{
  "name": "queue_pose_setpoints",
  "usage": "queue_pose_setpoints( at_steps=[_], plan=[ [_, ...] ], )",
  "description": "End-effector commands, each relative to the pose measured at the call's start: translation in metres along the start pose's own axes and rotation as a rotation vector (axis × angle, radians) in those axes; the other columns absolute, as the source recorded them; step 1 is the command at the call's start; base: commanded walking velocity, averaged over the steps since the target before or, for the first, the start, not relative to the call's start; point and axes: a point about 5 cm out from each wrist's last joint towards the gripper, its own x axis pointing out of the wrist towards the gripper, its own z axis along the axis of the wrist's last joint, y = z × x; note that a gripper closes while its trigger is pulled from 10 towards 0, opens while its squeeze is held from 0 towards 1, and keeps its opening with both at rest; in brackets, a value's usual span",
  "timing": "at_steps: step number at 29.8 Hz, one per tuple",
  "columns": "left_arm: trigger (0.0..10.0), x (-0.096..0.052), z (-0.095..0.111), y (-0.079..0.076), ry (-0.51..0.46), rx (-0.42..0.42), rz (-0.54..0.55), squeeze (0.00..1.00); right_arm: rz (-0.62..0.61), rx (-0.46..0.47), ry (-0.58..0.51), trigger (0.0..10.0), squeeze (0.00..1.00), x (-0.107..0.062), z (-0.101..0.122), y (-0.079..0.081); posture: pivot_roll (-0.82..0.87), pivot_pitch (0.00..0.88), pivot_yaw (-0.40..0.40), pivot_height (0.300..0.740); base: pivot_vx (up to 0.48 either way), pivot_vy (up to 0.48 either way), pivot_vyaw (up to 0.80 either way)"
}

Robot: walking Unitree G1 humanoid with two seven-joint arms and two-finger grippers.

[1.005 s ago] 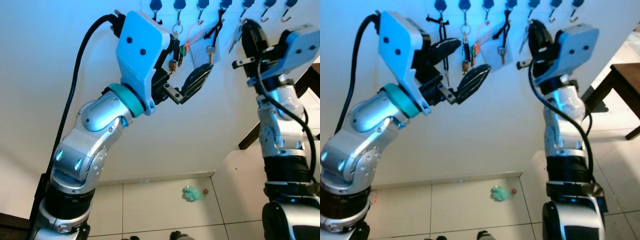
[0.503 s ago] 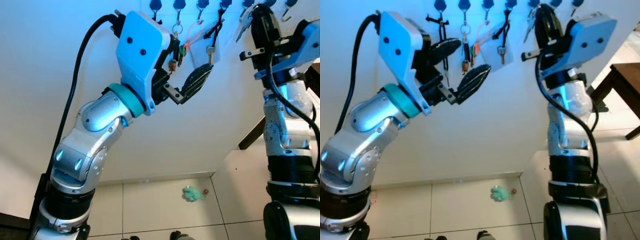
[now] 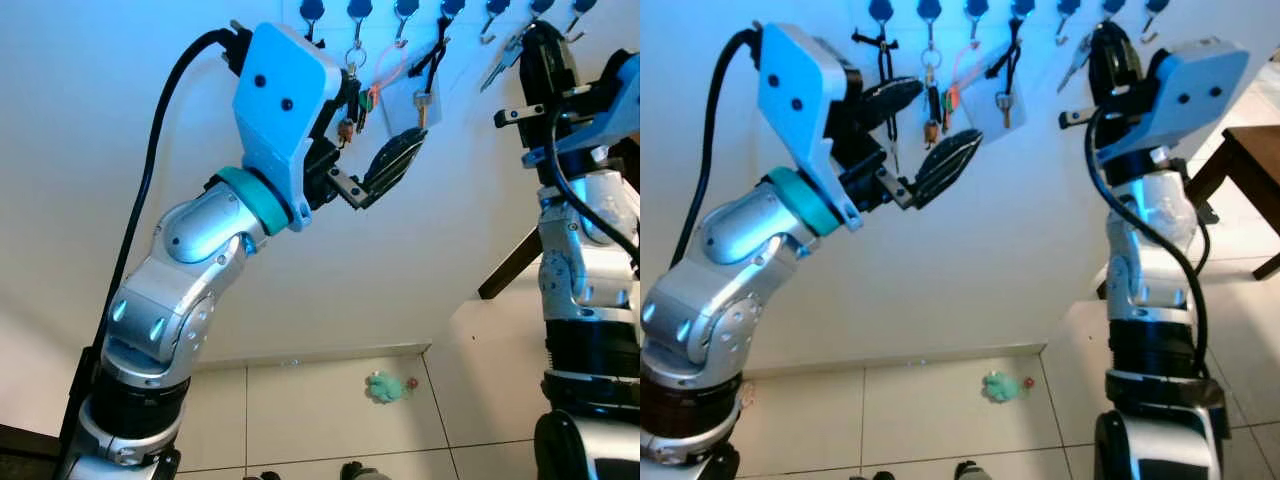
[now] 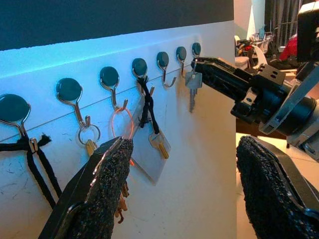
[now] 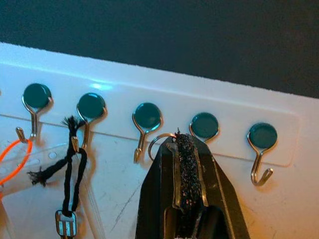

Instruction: Hang keys on a hook

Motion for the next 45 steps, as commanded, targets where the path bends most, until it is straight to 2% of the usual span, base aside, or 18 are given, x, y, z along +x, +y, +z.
queue_pose_setpoints(
  at_steps=[1,27,38,45],
  plan=[
    [10.0,-0.001,0.000,-0.003,0.003,0.000,-0.016,0.00,-0.010,-0.002,-0.005,10.0,0.00,0.003,0.000,-0.001,-0.11,0.152,0.093,0.740,0.000,0.000,0.00],
    [10.0,-0.002,0.001,-0.004,0.001,0.005,-0.017,0.00,-0.030,-0.009,-0.012,10.0,0.00,0.017,-0.003,-0.003,-0.10,0.134,0.085,0.740,0.000,0.000,0.00],
    [10.0,-0.002,0.001,-0.004,0.003,0.007,-0.013,0.00,0.021,-0.001,0.052,10.0,0.00,0.027,-0.014,0.008,-0.09,0.137,0.083,0.740,0.000,0.000,0.00],
    [10.0,-0.003,0.001,-0.003,0.004,0.008,-0.013,0.00,0.048,0.006,0.117,10.0,0.00,0.023,-0.028,0.014,-0.09,0.138,0.085,0.740,0.000,0.000,0.00]
  ],
)
